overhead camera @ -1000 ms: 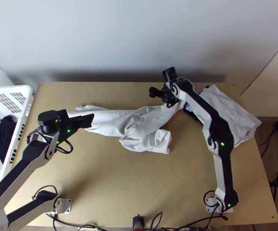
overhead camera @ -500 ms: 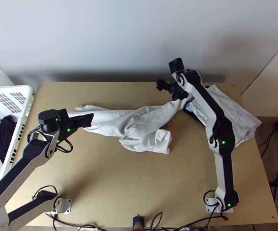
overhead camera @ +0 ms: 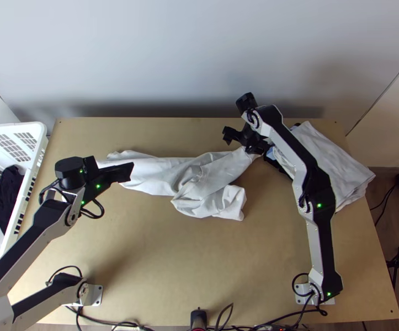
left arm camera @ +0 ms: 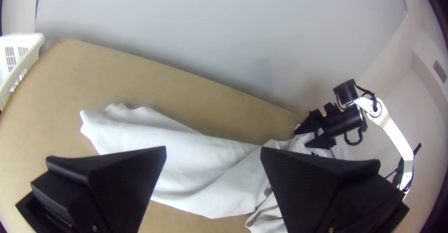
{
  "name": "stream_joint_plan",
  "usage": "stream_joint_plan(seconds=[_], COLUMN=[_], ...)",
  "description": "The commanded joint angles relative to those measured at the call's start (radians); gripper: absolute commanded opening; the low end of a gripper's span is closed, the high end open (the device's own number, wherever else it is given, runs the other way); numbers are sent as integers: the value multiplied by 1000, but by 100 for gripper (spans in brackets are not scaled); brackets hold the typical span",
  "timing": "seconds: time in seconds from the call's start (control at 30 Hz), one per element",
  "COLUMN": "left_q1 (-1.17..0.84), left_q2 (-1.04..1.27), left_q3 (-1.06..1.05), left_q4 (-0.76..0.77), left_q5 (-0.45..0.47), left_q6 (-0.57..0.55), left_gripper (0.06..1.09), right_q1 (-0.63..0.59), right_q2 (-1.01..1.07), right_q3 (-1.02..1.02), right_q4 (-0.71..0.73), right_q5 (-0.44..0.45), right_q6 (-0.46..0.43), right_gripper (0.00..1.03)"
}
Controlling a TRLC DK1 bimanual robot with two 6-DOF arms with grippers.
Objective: Fold the t-shirt
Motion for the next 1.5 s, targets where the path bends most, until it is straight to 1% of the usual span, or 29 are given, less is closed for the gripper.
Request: stream_joint_plan(seconds=[0.0, 0.07, 0.1, 0.13, 0.17, 0.2, 0.3, 0.33, 0.37, 0.43, 0.47, 0.5, 0.53, 0.6, 0.63, 0.67, 0.7, 0.73, 0.83, 0.93, 1.0, 1.03, 1.07, 1.13, 1.2, 1.27, 1.33, 1.37, 1.47], left_q1=[8, 17, 26, 37, 46, 56, 72, 72, 72, 69, 68, 65, 63, 57, 52, 48, 42, 36, 19, -1, -4, -4, -3, 3, 11, 14, 14, 14, 13], left_q2=[-6, -12, -15, -17, -17, -18, -18, -20, -20, -18, -18, -17, -15, -6, 0, 6, 12, 17, 23, 24, 24, 26, 31, 46, 57, 58, 57, 54, 46], left_q3=[-5, -5, -5, -5, -7, -10, -16, -16, -18, -16, -15, -15, -13, -7, -2, 4, 8, 16, 28, 30, 27, 24, 24, 24, 24, 24, 19, 16, 2], left_q4=[-2, -3, -5, -8, -8, -9, -9, -9, -9, -8, -6, -5, -2, 0, 1, 3, 3, 4, 4, 4, 4, 4, 4, 4, 4, 4, 4, 4, 4], left_q5=[-2, -2, -2, 1, 5, 10, 16, 16, 18, 18, 18, 18, 18, 19, 19, 19, 18, 18, 18, 18, 16, 16, 16, 16, 16, 16, 15, 15, 13], left_q6=[0, 1, 4, 4, 6, 9, 10, 10, 10, 10, 10, 10, 10, 10, 9, 9, 7, 4, -5, -14, -22, -25, -28, -30, -31, -31, -34, -39, -49], left_gripper=[104, 104, 104, 104, 104, 104, 104, 104, 104, 104, 104, 104, 104, 104, 104, 104, 104, 104, 104, 104, 104, 104, 104, 104, 104, 104, 104, 104, 104], right_q1=[10, 16, 19, 21, 21, 21, 21, 25, 39, 78, 99, 113, 122, 136, 145, 157, 168, 180, 217, 280, 374, 436, 509, 654, 717, 722, 703, 693, 668], right_q2=[79, 88, 88, 87, 81, 75, 30, 3, -40, -163, -243, -330, -415, -565, -625, -672, -708, -737, -804, -861, -890, -906, -927, -964, -984, -978, -965, -965, -968], right_q3=[26, 24, 23, 24, 27, 32, 56, 76, 82, 78, 53, 6, -57, -157, -195, -217, -218, -218, -232, -257, -255, -252, -250, -247, -209, -131, -69, -56, -42], right_q4=[-17, -26, -37, -44, -47, -54, -72, -75, -63, -6, 45, 121, 226, 414, 503, 574, 595, 609, 617, 614, 611, 611, 608, 598, 595, 589, 575, 560, 542], right_q5=[1, 1, 1, 1, 1, 1, -20, -23, -25, -25, -26, -29, -40, -89, -95, -101, -115, -128, -163, -194, -200, -201, -221, -278, -371, -451, -505, -552, -678], right_q6=[3, 5, 5, 9, 9, 8, 0, -15, -49, -152, -198, -221, -228, -227, -227, -228, -227, -222, -216, -222, -222, -224, -239, -284, -277, -214, -162, -150, -67], right_gripper=[95, 84, 75, 57, 32, 9, 9, 8, 8, 9, 10, 10, 10, 9, 8, 7, 6, 4, 3, 3, 3, 3, 3, 3, 3, 3, 3, 3, 3])
